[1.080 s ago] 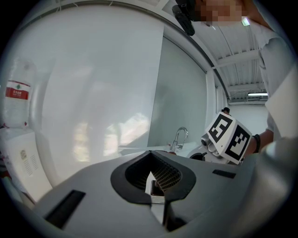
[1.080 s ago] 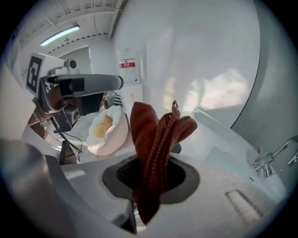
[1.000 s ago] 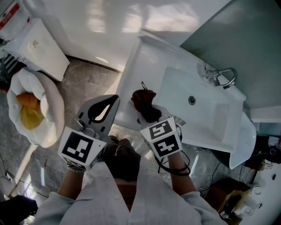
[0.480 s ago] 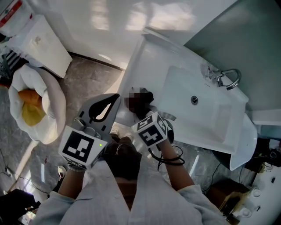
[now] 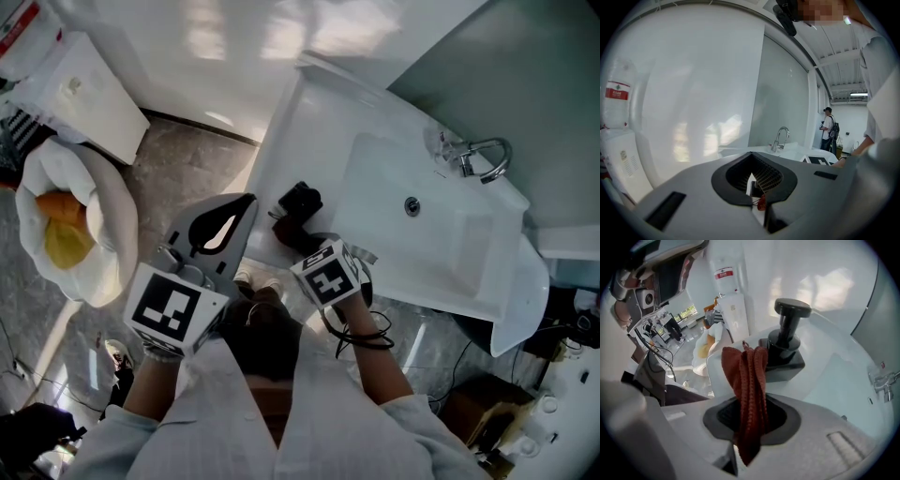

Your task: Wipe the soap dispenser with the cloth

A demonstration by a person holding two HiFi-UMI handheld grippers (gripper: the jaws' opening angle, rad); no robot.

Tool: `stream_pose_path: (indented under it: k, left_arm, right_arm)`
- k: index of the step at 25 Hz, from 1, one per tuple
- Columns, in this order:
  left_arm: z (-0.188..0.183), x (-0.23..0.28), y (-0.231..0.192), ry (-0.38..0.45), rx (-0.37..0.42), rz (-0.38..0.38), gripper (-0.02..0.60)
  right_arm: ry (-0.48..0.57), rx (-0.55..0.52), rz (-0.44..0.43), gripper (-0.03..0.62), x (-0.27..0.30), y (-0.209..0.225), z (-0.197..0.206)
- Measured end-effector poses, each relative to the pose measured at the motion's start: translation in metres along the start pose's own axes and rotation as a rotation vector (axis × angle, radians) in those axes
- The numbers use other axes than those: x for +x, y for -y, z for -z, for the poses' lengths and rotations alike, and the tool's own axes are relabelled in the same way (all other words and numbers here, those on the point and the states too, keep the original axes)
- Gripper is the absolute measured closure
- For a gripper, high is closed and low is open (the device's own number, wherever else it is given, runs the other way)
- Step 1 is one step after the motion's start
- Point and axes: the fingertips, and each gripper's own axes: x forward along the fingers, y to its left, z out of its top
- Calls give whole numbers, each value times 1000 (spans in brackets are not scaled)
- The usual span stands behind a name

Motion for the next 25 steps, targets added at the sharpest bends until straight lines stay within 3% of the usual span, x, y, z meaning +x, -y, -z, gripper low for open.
stream_pose_path:
  k: [12,18,25]
  left_arm:
    - [-8,11,18,14,25,51,577]
    - [-12,16,26,18,34,70,577]
    - [-16,18,35,24,46,95,577]
  right_arm:
    - [51,157,55,511,-27,25,37]
    - [208,203,119,511,-66,40,14]
    - [500,234,157,511,-123,46,-36]
